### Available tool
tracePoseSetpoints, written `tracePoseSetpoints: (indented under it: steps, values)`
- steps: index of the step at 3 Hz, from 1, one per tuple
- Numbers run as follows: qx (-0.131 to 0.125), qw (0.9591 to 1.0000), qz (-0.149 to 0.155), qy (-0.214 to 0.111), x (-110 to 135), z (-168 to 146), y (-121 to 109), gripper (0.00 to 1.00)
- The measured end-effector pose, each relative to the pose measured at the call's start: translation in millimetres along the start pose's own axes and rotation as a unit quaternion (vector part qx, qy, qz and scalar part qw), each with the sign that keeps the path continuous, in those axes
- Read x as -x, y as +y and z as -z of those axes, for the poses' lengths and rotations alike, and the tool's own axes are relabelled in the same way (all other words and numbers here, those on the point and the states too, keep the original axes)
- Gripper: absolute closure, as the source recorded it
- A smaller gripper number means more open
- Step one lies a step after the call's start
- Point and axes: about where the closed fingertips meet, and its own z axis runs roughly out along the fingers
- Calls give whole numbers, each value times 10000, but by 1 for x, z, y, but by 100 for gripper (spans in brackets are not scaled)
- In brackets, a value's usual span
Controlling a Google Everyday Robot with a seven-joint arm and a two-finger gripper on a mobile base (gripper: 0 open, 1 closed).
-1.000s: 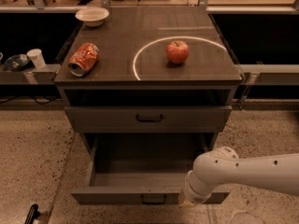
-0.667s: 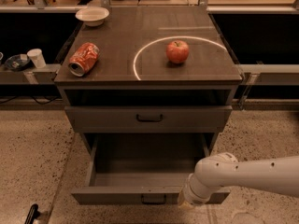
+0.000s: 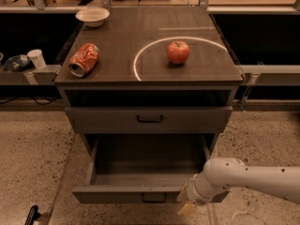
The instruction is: Close middle drawer
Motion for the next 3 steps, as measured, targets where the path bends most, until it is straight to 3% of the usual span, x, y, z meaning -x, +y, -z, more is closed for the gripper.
tracePoseSetpoints:
  steps: [1,2,3]
  values:
    - [-8,9999,95,64,1,-1,2,0]
    - [-8,9999,98,63,1,-1,1,0]
    - [-23,9996,288,-2,7,-6,-5,19]
